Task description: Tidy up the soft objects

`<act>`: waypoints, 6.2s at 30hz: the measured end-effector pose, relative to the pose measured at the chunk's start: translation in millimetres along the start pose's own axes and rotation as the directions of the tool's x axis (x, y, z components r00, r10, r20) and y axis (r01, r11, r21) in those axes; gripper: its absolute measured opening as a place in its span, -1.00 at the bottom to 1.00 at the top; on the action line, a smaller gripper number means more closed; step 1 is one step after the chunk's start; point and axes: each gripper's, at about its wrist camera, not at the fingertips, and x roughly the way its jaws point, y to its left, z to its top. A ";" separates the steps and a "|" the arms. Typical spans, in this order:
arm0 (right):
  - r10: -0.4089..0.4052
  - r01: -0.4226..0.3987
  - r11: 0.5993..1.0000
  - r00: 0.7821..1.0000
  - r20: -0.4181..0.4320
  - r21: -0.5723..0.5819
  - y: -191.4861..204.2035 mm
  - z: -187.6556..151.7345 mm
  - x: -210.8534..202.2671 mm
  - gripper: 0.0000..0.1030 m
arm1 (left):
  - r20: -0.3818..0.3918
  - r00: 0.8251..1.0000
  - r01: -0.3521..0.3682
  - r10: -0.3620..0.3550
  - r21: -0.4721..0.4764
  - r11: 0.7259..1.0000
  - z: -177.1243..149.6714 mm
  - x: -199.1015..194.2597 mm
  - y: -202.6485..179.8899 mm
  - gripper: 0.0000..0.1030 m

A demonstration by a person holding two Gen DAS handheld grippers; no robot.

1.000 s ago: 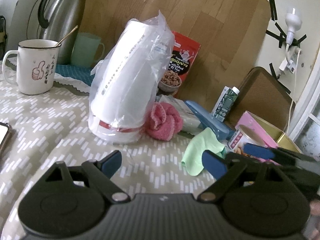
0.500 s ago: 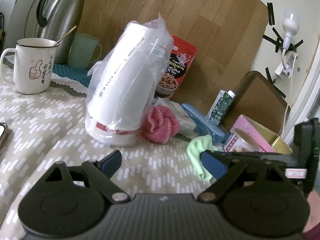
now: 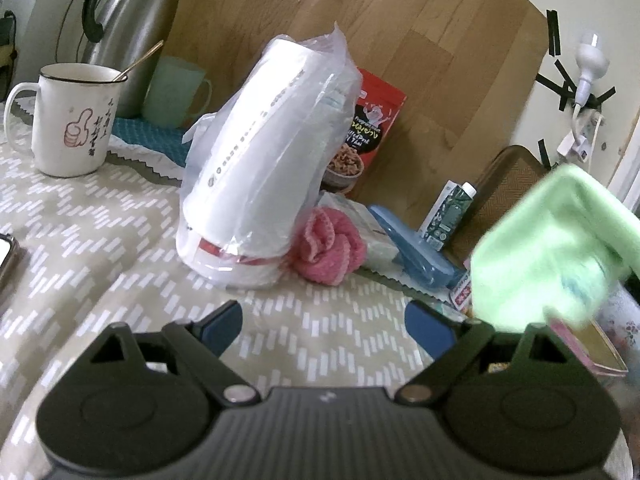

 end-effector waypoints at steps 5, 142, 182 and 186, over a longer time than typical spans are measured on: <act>0.074 -0.067 0.996 0.989 -0.130 0.057 2.1 -36.4 -7.1 -0.84 | -0.011 1.000 0.001 -0.001 -0.006 1.000 0.2 2.1 1.1 0.77; -0.294 0.242 0.899 0.951 -0.095 -0.364 8.6 -44.9 64.3 0.19 | 0.026 0.996 -0.092 0.089 0.163 0.982 -0.2 -3.9 2.2 0.28; -0.289 0.177 0.908 0.922 -0.260 -0.380 36.8 -105.3 -5.5 -0.12 | -0.076 0.993 0.100 -0.086 0.196 0.976 -8.9 -9.5 -12.9 0.55; -0.313 0.194 0.892 0.917 -0.248 -0.409 39.4 -113.0 -10.3 -0.04 | -0.160 0.967 0.215 -0.198 0.097 0.972 -15.3 -14.5 -20.3 0.55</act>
